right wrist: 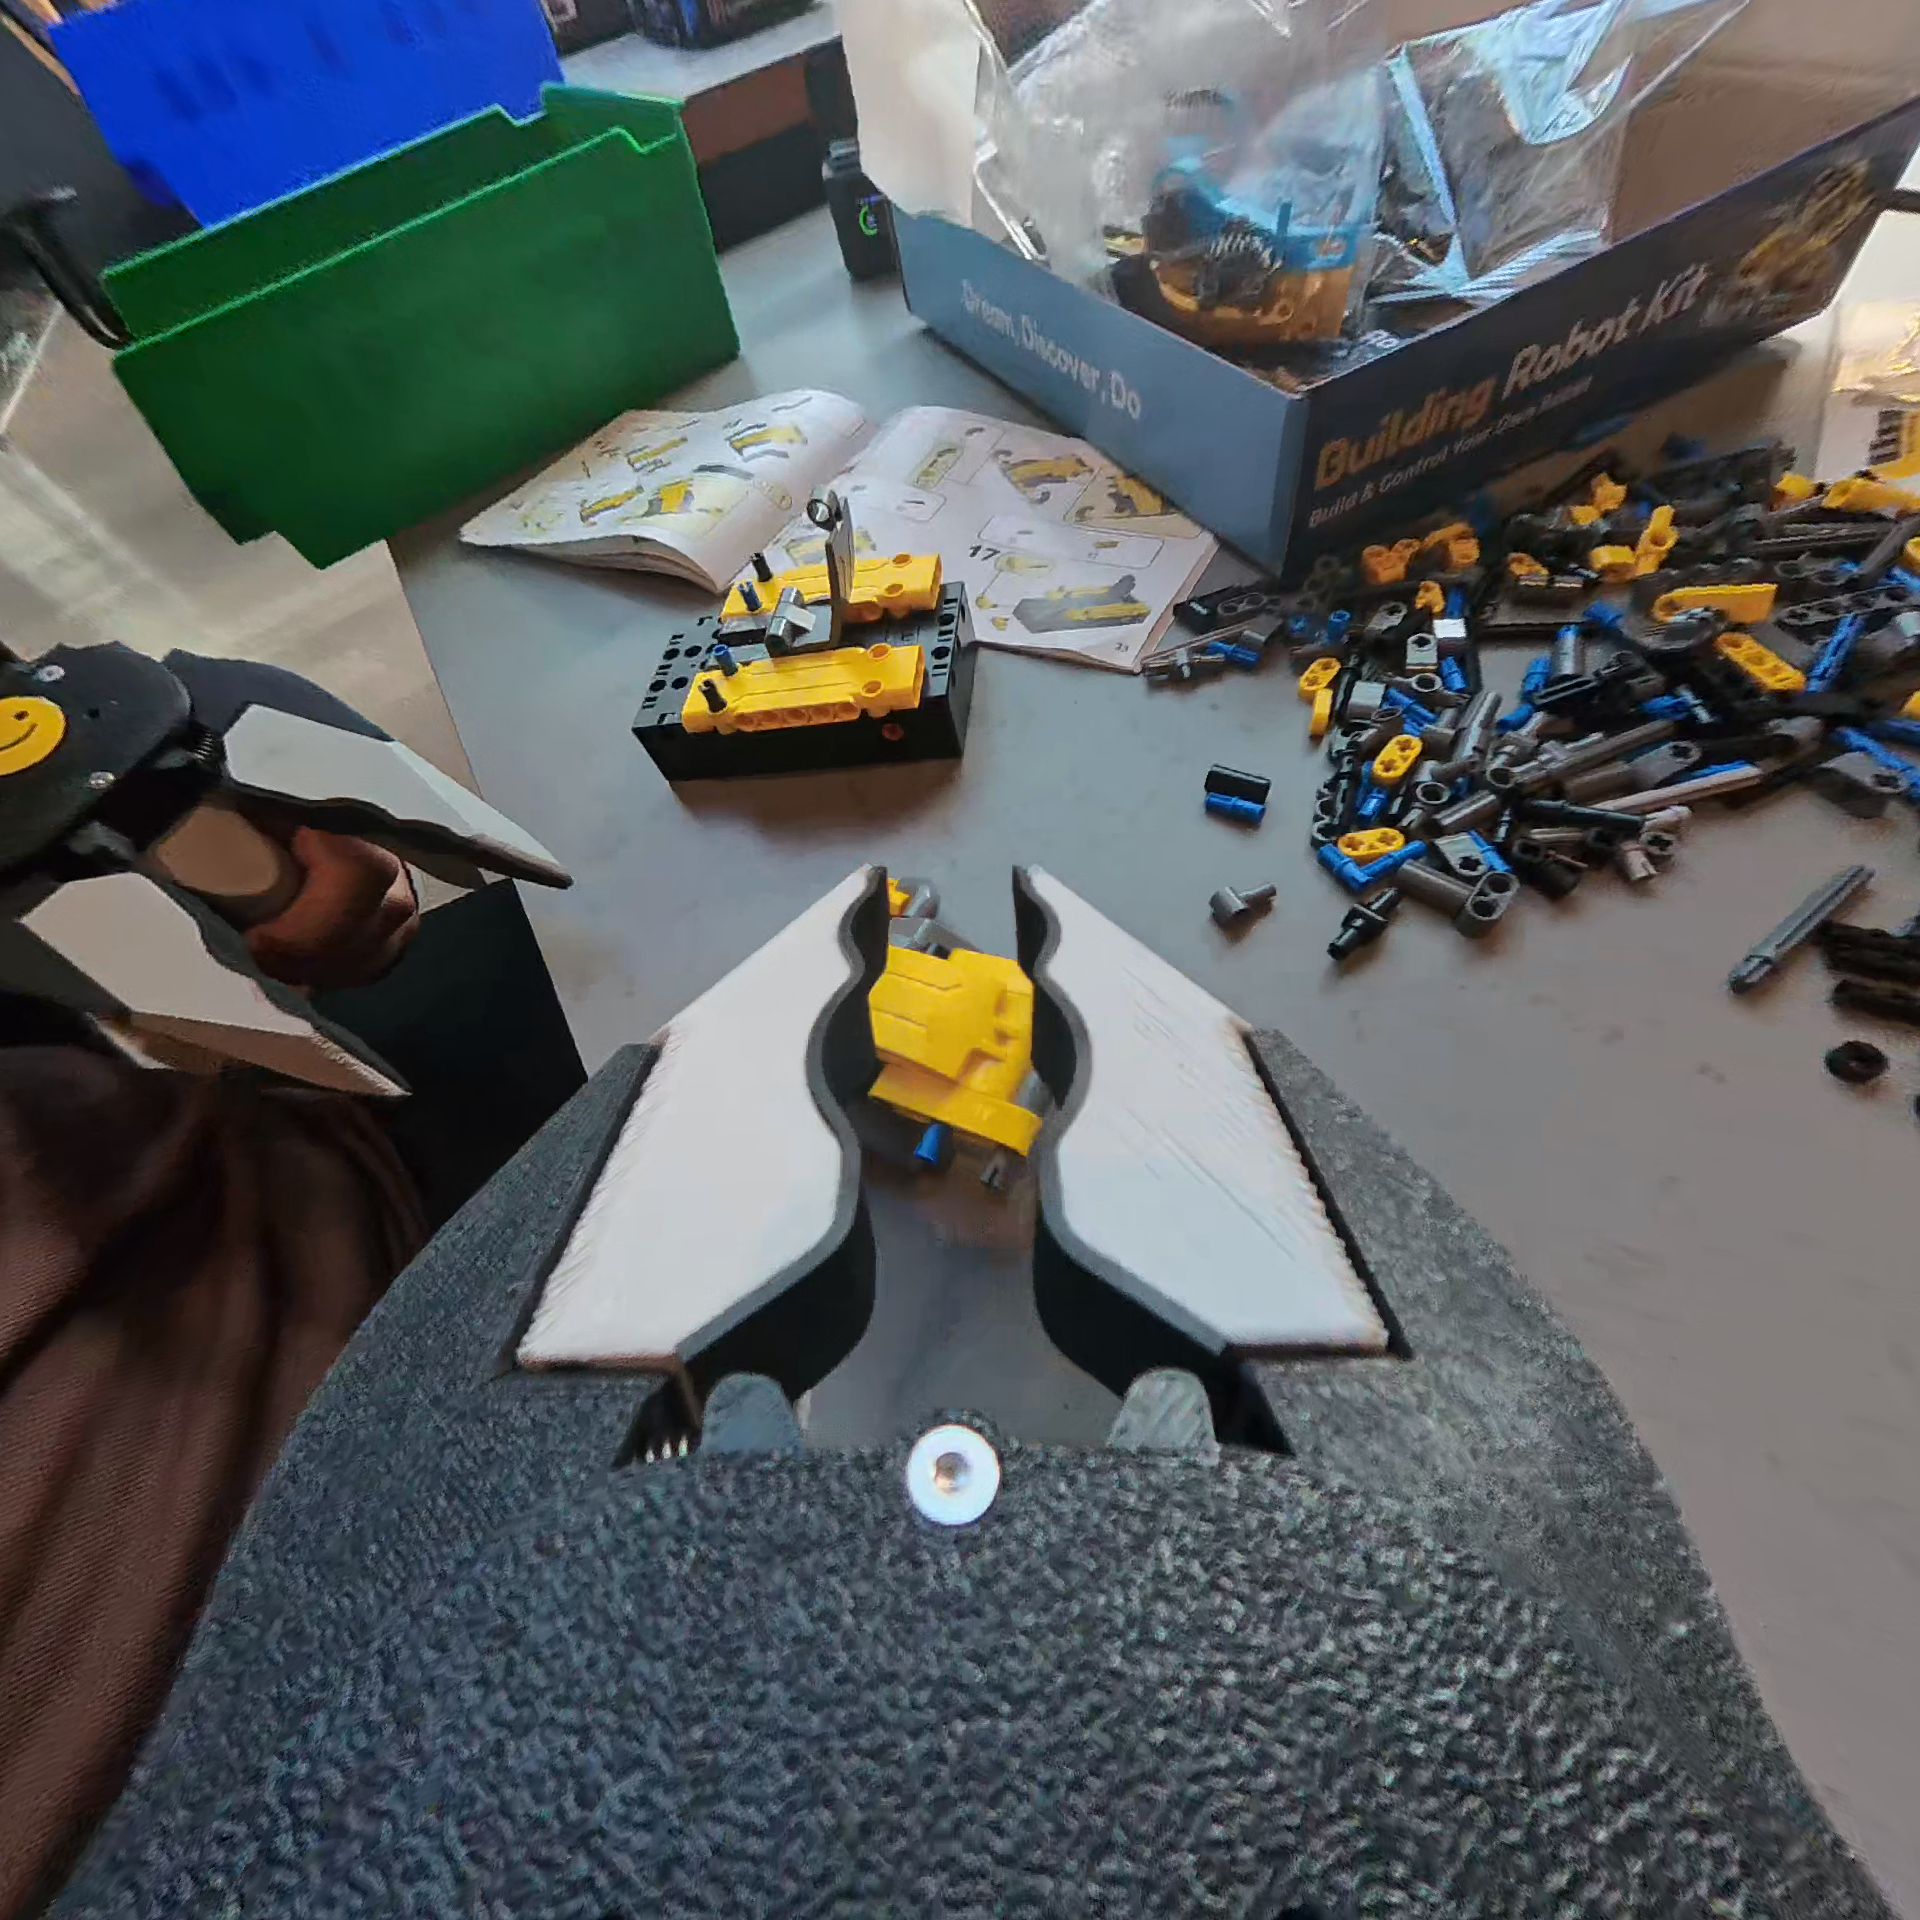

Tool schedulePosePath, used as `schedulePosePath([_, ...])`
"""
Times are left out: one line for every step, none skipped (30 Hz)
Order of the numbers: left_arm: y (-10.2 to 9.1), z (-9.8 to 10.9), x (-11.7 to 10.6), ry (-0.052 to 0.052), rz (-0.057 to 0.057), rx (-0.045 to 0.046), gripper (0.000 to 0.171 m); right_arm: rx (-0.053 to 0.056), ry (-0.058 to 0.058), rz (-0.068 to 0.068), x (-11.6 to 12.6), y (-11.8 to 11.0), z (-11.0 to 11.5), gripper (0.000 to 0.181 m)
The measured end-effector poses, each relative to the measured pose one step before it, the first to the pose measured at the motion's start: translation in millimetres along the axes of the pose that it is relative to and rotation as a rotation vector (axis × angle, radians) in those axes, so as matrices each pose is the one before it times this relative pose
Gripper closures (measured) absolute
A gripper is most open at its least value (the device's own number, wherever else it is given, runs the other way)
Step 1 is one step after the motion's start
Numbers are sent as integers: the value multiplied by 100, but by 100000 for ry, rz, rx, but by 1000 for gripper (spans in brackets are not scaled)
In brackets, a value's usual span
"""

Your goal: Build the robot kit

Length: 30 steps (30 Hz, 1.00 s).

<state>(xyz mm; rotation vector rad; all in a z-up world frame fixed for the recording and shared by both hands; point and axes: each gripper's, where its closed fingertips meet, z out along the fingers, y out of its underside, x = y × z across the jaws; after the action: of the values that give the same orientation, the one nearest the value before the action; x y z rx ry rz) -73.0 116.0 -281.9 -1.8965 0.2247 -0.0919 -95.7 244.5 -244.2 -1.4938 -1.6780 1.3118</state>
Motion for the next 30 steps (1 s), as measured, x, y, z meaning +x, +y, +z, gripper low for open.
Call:
schedulePosePath([9, 15, 30, 70, 106, -40, 109, -261, 1967, -858, 292, 47, -27, 151])
schedulePosePath([-1, 2, 19, 93, 48, 1, 109, -715, 2039, -996, 283, 125, 47, 146])
schedulePosePath([-3, 10, 13, 57, 38, -8, 109, -1006, 1531, -1107, 180, 178, 111, 144])
schedulePosePath([18, 0, 9, 24, 70, -73, 109, -916, 1105, -969, 123, 176, 131, 144])
schedulePosePath([20, 6, -10, -10, 94, -99, 109, -855, 455, -685, 35, 146, 120, 144])
schedulePosePath([2, -1, -11, -55, 51, -17, 109, -475, 261, -619, 3, 37, 73, 144])
schedulePosePath([-10, -21, -18, -30, -31, 69, 109, 432, 1084, -1002, 126, -113, -21, 145])
schedulePosePath([-12, -13, -15, 33, -114, 63, 109, 800, 1240, -1126, 147, -179, -82, 146])
schedulePosePath([6, -13, -2, 48, -132, -4, 109, 508, 313, -602, 45, -112, -56, 147])
schedulePosePath([2, -11, -6, 32, -99, 22, 109, -186, -963, 171, -95, 54, 34, 147])
schedulePosePath([-5, 1, 3, 62, -60, 40, 109, -915, -1382, 627, -141, 223, 130, 147])
schedulePosePath([1, -2, 7, 102, -36, 1, 109, -2079, -1428, 492, -164, 370, 219, 147])
schedulePosePath([10, 19, 27, 148, -5, -60, 109, -2216, -968, -157, -141, 293, 210, 147])
schedulePosePath([28, 19, 18, 95, 27, -120, 109, -1390, -74, -1016, -78, 175, 188, 147])
schedulePosePath([20, 17, 26, 61, 110, -147, 109, -1263, 107, -1446, -112, 143, 170, 147])
schedulePosePath([16, 18, -4, -72, 145, -110, 109, -1408, -416, -1531, -193, 169, 183, 146])
schedulePosePath([10, 7, 17, 18, 216, -30, 109, -1660, -107, -1399, -151, 203, 192, 146])
schedulePosePath([27, 5, -13, -119, 246, -76, 109, -1676, 424, -1193, -61, 207, 187, 145])
schedulePosePath([20, 8, -16, -143, 204, -115, 109, -893, 371, -964, -46, 102, 125, 144])
schedulePosePath([12, 10, -5, -8, 37, -39, 109, 305, 244, -432, -5, -75, 23, 145])
schedulePosePath([12, 7, 9, 134, -168, -24, 109, 212, 202, 159, 40, -33, -20, 144])
schedulePosePath([4, 12, 25, 178, -207, -64, 109, 769, 132, 394, 71, -92, -73, 145])
schedulePosePath([-5, 1, 14, 99, -146, 46, 109, 1591, 7, 562, 85, -212, -131, 145])
schedulePosePath([-21, -4, 24, 78, -25, 99, 109, 1813, -122, 987, 97, -244, -169, 145])
schedulePosePath([12, 3, 8, 17, 67, -29, 109, 1536, -241, 1472, 136, -192, -155, 145])
schedulePosePath([18, 10, 23, 19, 100, -112, 109, 1336, -389, 1733, 133, -155, -146, 145])
schedulePosePath([13, 19, 16, 43, 87, -89, 109, 1411, -352, 1660, 141, -169, -151, 145])
schedulePosePath([10, 5, 19, 27, 74, -24, 109, 1339, -136, 1496, 147, -163, -134, 145])
schedulePosePath([-3, -3, 14, 3, 109, 30, 109, 1384, 40, 1263, 143, -175, -142, 145])
schedulePosePath([-5, 5, 2, -48, 155, 16, 109, 1390, 198, 955, 135, -185, -141, 145])
